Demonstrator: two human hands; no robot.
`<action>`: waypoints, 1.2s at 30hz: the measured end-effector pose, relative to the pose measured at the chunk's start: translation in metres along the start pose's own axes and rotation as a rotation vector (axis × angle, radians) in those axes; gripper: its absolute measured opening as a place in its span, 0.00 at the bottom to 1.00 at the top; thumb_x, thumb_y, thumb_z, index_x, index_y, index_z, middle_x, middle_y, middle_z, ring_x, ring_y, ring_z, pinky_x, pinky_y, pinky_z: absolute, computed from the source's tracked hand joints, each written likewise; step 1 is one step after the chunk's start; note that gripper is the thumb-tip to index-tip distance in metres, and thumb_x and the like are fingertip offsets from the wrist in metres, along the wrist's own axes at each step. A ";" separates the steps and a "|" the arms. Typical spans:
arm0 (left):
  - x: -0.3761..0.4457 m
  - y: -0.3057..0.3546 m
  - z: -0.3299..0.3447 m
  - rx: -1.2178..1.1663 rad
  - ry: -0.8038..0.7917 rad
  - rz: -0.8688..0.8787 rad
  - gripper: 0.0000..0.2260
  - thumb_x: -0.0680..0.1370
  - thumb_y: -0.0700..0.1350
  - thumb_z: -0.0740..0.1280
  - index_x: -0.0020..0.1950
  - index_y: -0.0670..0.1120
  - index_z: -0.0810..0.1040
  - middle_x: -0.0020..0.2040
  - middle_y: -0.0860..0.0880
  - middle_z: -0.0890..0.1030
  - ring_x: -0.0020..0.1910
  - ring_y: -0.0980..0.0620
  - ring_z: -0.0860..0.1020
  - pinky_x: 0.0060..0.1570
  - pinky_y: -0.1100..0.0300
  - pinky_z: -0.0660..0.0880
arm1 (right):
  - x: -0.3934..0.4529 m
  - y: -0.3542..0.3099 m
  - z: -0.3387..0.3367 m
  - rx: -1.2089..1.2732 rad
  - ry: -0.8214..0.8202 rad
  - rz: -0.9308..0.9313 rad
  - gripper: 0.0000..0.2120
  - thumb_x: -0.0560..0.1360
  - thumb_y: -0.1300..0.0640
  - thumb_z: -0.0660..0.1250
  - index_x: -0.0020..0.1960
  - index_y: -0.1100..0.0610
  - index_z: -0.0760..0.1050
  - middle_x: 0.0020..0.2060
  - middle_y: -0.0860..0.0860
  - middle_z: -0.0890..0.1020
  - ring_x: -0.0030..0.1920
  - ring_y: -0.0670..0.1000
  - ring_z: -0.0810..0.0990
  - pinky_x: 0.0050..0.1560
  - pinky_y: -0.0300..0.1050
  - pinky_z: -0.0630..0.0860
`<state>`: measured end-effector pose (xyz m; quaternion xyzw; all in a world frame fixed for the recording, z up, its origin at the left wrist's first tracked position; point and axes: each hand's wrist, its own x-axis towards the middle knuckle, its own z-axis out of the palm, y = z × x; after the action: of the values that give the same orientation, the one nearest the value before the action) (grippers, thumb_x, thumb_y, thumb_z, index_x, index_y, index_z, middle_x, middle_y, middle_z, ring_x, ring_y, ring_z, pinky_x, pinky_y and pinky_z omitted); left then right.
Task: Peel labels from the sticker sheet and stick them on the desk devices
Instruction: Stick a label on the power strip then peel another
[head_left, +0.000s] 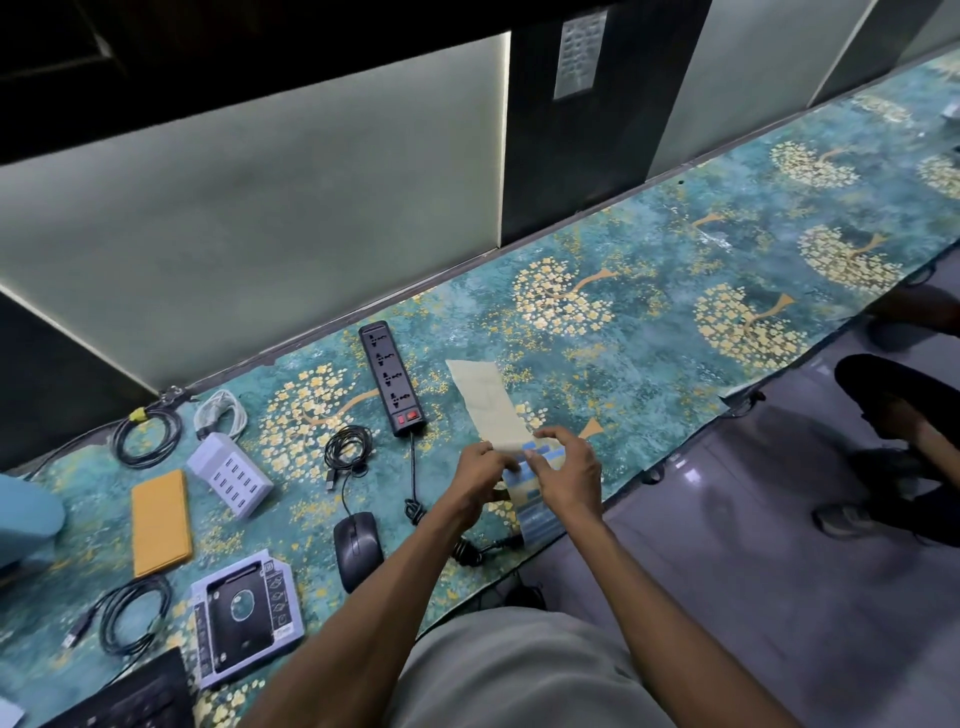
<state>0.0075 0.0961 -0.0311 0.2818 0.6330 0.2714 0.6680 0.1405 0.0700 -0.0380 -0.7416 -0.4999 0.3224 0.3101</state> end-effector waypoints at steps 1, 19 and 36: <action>0.000 0.000 -0.001 -0.007 0.011 -0.003 0.03 0.72 0.34 0.68 0.44 0.40 0.79 0.46 0.43 0.80 0.43 0.47 0.78 0.38 0.55 0.76 | 0.000 -0.001 -0.001 0.009 0.000 -0.011 0.12 0.75 0.53 0.75 0.58 0.48 0.81 0.57 0.53 0.82 0.59 0.55 0.78 0.51 0.45 0.71; 0.012 0.012 0.017 -0.153 0.116 -0.142 0.04 0.73 0.38 0.74 0.46 0.39 0.83 0.53 0.36 0.84 0.53 0.35 0.83 0.51 0.41 0.79 | -0.013 0.000 -0.020 -0.185 0.129 -0.237 0.09 0.71 0.54 0.78 0.49 0.48 0.82 0.51 0.48 0.77 0.56 0.53 0.77 0.55 0.53 0.74; 0.019 0.024 0.034 -0.201 0.114 -0.183 0.21 0.76 0.45 0.76 0.65 0.36 0.79 0.57 0.38 0.82 0.47 0.39 0.82 0.37 0.48 0.79 | 0.007 0.001 -0.031 -0.265 0.151 -0.286 0.11 0.68 0.55 0.80 0.43 0.49 0.78 0.43 0.47 0.79 0.50 0.55 0.77 0.49 0.50 0.69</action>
<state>0.0418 0.1253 -0.0251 0.1384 0.6627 0.2869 0.6777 0.1677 0.0718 -0.0209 -0.7193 -0.6136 0.1499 0.2892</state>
